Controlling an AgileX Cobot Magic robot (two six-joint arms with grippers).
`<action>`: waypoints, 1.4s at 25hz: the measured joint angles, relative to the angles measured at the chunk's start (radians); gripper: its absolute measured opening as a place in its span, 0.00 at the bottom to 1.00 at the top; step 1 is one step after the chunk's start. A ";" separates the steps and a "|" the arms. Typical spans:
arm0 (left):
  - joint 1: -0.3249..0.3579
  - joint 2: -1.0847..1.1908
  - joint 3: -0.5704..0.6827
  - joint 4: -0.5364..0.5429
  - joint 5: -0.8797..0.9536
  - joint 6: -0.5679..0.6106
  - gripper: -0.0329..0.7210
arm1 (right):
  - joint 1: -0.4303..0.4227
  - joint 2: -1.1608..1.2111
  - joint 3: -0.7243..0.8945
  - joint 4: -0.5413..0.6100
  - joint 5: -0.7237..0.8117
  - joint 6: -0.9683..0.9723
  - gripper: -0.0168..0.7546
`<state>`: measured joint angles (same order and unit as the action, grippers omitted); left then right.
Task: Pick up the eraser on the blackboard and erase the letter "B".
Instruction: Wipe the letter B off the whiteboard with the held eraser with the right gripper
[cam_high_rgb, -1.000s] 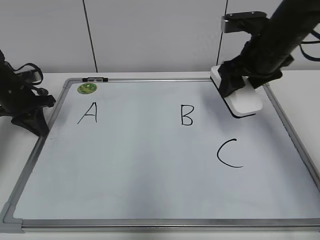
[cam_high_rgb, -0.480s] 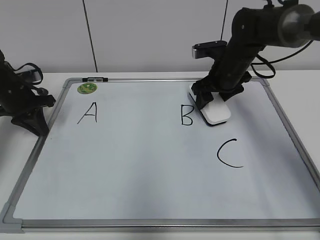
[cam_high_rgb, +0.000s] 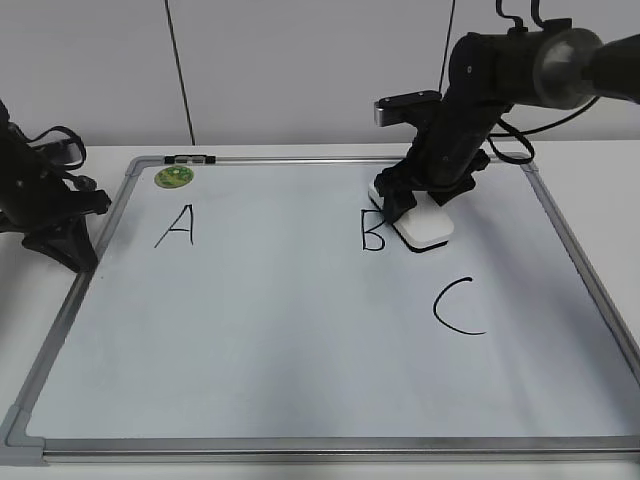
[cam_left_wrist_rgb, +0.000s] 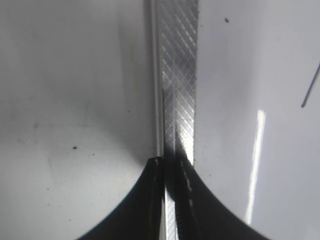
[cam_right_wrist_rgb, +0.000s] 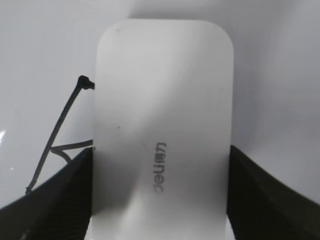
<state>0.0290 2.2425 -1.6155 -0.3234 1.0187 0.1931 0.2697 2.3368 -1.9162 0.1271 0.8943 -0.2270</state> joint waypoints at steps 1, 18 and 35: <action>0.000 0.000 0.000 0.000 0.000 0.000 0.09 | 0.004 0.002 -0.004 -0.004 0.000 -0.005 0.72; 0.000 0.000 0.000 0.000 0.000 0.000 0.09 | 0.197 0.016 -0.012 0.015 -0.029 -0.075 0.72; 0.000 0.000 0.000 -0.004 0.000 0.000 0.09 | 0.031 0.016 -0.016 -0.020 -0.029 -0.031 0.72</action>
<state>0.0290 2.2425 -1.6155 -0.3274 1.0187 0.1931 0.3009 2.3525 -1.9325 0.1067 0.8648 -0.2576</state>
